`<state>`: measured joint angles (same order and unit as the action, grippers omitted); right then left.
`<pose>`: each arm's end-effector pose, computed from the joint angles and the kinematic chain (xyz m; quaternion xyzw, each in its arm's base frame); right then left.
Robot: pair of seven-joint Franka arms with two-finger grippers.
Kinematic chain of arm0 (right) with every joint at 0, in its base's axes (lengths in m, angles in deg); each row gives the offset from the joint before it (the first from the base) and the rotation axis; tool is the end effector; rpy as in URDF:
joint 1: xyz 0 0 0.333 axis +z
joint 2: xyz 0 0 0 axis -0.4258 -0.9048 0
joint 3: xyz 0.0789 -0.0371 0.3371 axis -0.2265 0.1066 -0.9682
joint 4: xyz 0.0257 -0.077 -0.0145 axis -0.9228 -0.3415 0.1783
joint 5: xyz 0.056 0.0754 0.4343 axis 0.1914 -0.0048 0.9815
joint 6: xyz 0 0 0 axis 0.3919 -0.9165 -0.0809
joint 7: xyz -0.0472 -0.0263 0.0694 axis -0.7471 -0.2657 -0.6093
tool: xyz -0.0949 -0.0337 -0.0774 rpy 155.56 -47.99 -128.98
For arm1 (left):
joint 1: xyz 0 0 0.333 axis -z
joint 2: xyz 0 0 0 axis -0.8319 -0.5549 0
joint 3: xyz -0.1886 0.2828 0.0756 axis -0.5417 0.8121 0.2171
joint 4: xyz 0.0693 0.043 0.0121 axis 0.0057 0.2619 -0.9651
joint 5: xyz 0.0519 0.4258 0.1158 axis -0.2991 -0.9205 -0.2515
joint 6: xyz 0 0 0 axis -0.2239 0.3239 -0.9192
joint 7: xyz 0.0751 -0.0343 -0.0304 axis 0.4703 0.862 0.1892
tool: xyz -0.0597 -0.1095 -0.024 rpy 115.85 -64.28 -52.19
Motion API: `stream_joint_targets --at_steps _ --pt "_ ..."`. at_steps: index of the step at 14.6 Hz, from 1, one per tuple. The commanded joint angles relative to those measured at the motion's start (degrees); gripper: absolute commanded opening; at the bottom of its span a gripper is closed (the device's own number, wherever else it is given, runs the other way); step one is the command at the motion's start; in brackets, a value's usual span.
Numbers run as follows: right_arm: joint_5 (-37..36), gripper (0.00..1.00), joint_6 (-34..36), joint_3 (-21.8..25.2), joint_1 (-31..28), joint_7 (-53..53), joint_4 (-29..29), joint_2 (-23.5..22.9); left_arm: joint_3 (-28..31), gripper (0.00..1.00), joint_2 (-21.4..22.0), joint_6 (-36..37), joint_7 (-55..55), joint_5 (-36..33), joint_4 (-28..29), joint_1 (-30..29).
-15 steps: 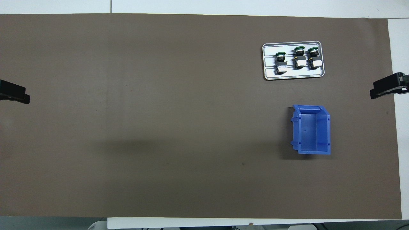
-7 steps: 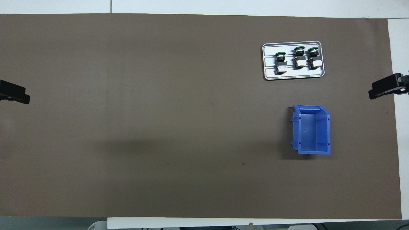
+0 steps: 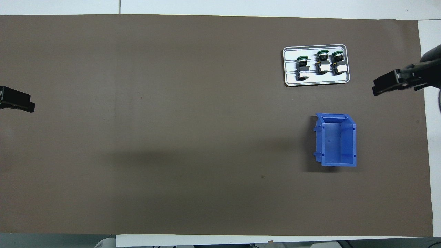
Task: Place and press button with both arms
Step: 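Reach the right gripper to the metal tray and grasp a green button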
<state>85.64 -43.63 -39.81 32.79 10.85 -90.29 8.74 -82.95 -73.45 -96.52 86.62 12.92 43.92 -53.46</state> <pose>0.6319 0.0233 0.6226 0.9981 0.0496 -0.0340 0.0109 0.5707 -0.0422 0.6342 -0.9982 0.0427 0.0395 0.0111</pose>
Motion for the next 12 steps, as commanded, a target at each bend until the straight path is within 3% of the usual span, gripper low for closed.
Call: stream_joint_targets --at_steps 1,7,12 --pt "2.5 1.0 -4.23 -0.15 0.76 2.58 6.73 -9.78 0.18 1.0 1.44 0.46 -0.18 -0.68 1.15 1.3" --pt "2.86 1.0 -19.44 -0.24 5.51 9.27 5.77 -19.9 0.71 1.0 1.71 0.47 0.09 -0.68 1.94 0.51" --pt "2.95 1.0 -32.79 -0.51 5.51 9.01 -3.71 -22.11 0.79 1.0 2.06 0.47 1.39 -0.68 1.94 0.42"
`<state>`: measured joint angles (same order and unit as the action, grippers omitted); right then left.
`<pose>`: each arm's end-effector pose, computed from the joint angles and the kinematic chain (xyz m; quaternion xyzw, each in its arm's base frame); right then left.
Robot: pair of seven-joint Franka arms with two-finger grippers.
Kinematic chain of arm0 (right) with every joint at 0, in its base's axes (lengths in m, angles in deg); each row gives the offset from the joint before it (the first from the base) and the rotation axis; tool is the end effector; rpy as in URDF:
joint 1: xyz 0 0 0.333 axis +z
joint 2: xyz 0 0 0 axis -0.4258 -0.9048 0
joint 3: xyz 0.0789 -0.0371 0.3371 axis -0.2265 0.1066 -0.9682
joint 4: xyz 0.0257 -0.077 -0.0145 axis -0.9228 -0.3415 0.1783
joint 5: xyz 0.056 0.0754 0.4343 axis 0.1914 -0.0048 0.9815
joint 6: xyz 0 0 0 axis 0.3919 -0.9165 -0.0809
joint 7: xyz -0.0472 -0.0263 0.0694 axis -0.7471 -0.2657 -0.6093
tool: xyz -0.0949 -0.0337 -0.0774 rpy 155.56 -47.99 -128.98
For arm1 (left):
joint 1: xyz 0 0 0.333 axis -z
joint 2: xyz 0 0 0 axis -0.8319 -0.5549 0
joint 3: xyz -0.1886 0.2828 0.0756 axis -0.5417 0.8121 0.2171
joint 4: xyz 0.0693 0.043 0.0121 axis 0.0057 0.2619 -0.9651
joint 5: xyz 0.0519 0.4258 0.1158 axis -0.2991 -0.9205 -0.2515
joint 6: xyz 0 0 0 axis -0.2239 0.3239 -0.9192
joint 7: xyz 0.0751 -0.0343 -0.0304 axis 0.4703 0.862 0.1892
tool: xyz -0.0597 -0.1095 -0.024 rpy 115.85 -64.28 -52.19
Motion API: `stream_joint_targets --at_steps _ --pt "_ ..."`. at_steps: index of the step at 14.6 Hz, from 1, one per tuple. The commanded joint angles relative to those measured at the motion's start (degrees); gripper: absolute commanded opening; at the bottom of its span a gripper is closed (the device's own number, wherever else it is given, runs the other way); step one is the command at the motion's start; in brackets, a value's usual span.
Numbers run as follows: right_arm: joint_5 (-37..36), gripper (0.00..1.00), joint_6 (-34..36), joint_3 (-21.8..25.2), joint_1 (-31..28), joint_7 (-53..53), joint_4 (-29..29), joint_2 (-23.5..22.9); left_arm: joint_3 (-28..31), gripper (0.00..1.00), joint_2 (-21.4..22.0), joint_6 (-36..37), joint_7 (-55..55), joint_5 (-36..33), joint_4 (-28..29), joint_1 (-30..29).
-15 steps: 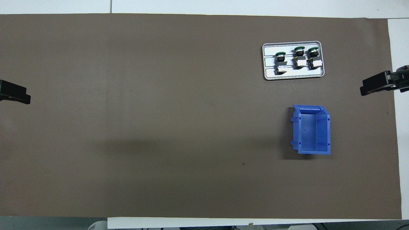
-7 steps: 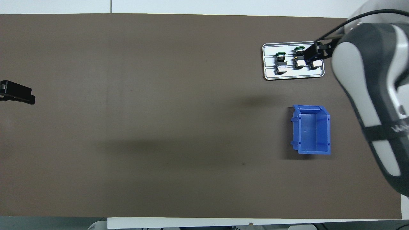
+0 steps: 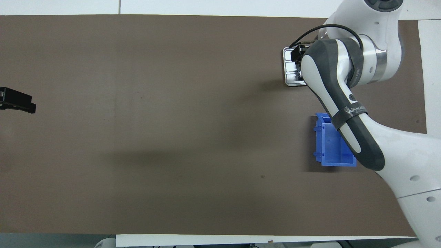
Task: Place and press button with both arms
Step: 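Reach the right gripper to the metal tray and grasp a green button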
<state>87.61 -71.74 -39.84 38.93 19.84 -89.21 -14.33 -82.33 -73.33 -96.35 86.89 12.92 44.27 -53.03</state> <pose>0.7590 0.1225 0.3905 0.9993 0.0275 0.0219 0.0110 0.5695 -0.0400 0.6320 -0.9983 0.0387 0.0430 0.0109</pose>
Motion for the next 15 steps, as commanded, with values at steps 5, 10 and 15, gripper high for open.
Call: stream_joint_targets --at_steps 5,10,15 --pt "0.97 0.99 -10.76 -0.66 -0.72 -1.3 -5.69 -3.51 0.17 1.0 1.93 0.39 4.31 -0.68 1.59 0.08" --pt "1.06 0.95 -12.35 -0.57 -1.51 -2.0 -5.78 -5.18 0.08 1.0 1.93 0.3 4.31 -0.68 1.68 0.42" --pt "1.15 0.85 -15.07 -0.57 -1.68 -2.27 -7.53 -5.19 0.08 1.0 1.93 -0.4 3.96 -0.68 1.68 0.25"
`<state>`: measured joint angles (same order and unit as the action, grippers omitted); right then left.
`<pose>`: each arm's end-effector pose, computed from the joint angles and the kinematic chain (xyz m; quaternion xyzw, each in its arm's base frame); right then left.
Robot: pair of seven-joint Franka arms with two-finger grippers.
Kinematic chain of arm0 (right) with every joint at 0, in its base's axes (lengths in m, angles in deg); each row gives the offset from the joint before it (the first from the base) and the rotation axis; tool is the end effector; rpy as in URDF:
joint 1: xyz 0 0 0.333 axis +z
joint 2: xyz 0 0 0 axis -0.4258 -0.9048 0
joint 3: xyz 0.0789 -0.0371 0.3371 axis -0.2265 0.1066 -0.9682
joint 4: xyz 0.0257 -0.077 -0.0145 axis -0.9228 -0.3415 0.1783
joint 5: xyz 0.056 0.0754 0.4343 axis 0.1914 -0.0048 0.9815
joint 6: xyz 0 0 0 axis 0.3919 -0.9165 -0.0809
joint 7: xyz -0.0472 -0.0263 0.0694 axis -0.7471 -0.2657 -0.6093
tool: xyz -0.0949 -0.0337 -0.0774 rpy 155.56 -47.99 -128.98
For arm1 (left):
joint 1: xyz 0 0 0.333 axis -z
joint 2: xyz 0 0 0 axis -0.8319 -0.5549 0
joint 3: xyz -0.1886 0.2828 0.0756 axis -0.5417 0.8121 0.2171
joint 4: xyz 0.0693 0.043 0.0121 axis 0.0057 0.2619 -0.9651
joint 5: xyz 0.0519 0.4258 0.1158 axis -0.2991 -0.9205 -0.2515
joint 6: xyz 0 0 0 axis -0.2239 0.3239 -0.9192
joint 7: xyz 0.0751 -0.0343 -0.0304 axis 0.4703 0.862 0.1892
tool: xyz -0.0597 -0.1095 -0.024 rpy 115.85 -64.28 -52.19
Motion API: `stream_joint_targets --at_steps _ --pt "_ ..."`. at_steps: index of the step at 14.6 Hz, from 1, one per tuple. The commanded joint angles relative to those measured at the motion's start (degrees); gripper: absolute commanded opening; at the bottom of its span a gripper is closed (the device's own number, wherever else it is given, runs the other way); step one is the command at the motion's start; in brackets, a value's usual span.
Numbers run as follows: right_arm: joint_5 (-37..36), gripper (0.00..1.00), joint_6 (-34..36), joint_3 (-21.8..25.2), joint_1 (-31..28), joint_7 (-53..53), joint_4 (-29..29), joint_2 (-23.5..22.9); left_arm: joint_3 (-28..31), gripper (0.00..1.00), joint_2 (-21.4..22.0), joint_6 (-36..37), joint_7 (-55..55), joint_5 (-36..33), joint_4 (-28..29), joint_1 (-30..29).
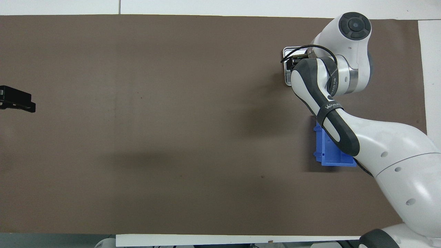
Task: Place and press button with both arms
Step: 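Reach the right gripper to the metal tray and grasp a green button, then carry the green button to the table center and set it down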
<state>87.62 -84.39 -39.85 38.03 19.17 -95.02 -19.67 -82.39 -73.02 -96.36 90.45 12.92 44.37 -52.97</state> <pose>0.7633 0.1088 0.2870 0.9989 0.0264 0.0355 0.0146 0.5677 -0.0411 0.6342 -0.9991 0.0087 0.0407 0.0122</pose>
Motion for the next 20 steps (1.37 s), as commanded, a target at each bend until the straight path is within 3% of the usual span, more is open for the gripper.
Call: stream_joint_targets --at_steps 1,4,7,8,10,12,15,17,20 --pt "1.14 0.84 -2.78 -0.55 -0.7 -1.51 -1.99 0.15 0.05 1.0 1.62 -0.48 0.3 -0.68 1.58 0.19" --pt "1.14 0.79 -3.66 -0.64 -0.87 -1.6 -3.13 0.33 0.05 1.0 1.62 -0.39 0.57 -0.68 1.58 0.19" --pt "1.14 0.64 -3.57 -0.64 -1.4 -1.6 -3.22 0.33 0.05 1.0 1.62 -0.39 0.65 -0.68 1.58 0.36" --pt "1.14 0.53 -3.4 -0.64 -1.4 -1.6 -3.22 0.42 0.05 1.0 1.62 -0.39 0.57 -0.68 1.67 0.36" --pt "1.05 0.16 -2.61 -0.64 -1.4 -1.6 -3.05 0.42 0.05 1.0 1.62 -0.39 0.65 -0.68 1.67 0.45" --pt "1.05 0.0 -1.12 -0.64 -1.32 -1.6 -2.17 0.59 0.05 1.0 1.62 -0.39 0.65 -0.68 1.67 0.54" --pt "1.22 0.0 6.24 -0.64 -0.79 -0.73 2.04 1.12 0.05 1.0 1.62 -0.48 0.48 -0.68 1.67 0.54" --pt "1.92 0.0 11.25 -0.82 0.43 1.29 1.88 4.44 0.05 1.0 1.62 -0.48 0.22 -0.68 1.58 0.54" --pt "2.1 0.0 17.51 -0.9 5.26 13.04 1.7 8.93 0.05 1.0 1.62 -0.48 -0.14 -0.68 1.67 0.54"
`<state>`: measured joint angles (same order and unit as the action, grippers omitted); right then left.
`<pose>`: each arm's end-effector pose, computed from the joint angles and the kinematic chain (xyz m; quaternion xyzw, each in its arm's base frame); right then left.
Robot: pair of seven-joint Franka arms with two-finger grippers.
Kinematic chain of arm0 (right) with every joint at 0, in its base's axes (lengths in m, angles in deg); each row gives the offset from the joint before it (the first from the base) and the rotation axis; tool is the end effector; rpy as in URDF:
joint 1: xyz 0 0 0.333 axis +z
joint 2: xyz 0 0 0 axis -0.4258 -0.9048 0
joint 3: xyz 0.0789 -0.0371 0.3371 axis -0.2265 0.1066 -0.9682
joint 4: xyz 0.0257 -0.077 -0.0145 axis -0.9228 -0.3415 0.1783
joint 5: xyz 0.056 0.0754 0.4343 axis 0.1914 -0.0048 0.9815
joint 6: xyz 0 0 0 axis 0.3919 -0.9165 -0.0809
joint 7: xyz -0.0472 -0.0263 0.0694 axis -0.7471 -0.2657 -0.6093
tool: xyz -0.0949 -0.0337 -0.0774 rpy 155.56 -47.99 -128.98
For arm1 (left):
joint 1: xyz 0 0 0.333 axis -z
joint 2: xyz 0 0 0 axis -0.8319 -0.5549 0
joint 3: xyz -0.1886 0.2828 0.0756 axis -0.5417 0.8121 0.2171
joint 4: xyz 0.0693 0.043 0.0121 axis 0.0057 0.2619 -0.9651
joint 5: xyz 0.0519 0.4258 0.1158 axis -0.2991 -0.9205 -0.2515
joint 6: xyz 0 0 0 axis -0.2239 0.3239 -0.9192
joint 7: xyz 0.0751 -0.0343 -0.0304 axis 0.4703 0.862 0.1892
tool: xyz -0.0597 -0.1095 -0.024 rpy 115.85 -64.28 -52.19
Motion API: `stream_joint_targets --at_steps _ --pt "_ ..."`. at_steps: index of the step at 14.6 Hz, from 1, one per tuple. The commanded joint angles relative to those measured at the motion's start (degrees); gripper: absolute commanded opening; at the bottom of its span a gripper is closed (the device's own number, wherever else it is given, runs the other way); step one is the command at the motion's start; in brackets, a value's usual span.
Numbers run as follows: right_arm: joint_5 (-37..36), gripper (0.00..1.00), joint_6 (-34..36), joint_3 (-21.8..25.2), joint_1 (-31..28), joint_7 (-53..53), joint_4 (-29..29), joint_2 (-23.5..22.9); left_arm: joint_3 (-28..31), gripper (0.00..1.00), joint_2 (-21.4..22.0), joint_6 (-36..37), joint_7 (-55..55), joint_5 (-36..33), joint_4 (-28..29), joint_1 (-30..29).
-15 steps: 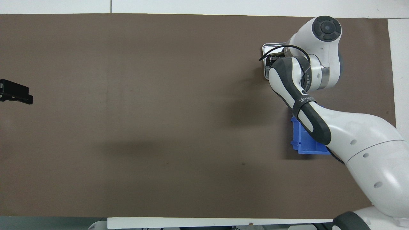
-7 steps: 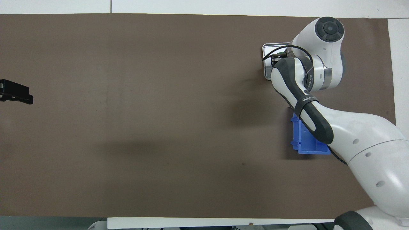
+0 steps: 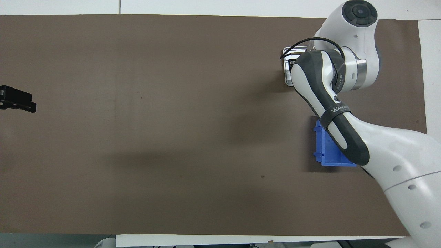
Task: Place and press button with both arms
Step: 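Carry the green button to the table center and set it down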
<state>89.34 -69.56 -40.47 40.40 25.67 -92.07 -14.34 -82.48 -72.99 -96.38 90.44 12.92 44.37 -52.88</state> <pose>0.7383 0.1473 0.3607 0.9996 -0.0127 -0.0239 0.0017 0.5675 -0.0429 0.6345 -0.9991 0.0104 0.0403 0.0123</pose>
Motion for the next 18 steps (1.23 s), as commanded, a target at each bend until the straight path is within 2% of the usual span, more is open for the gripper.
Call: stream_joint_targets --at_steps 1,8,10,14,18 --pt "0.39 0.0 3.65 -0.37 4.21 9.19 -1.25 4.3 0.15 1.0 1.6 -0.38 -0.04 -0.68 1.58 0.54" --pt "0.3 0.0 2.87 -0.46 17.74 45.98 -2.13 3.88 0.15 1.0 1.6 -0.46 0.14 -0.68 1.58 0.19" --pt "0.39 0.0 1.56 -0.46 20.82 53.3 -2.04 3.0 0.15 1.0 1.6 -0.46 0.05 -0.68 1.67 0.19" --pt "3.46 0.0 -1.95 -1.08 24.61 73.32 -1.52 0.37 0.15 1.0 1.6 -0.46 0.05 -0.68 1.58 0.19" --pt "4.25 0.03 -6.88 -1.6 24.79 90.64 -1.43 -1.05 0.15 1.0 1.6 -0.46 -0.03 -0.68 1.58 0.19"
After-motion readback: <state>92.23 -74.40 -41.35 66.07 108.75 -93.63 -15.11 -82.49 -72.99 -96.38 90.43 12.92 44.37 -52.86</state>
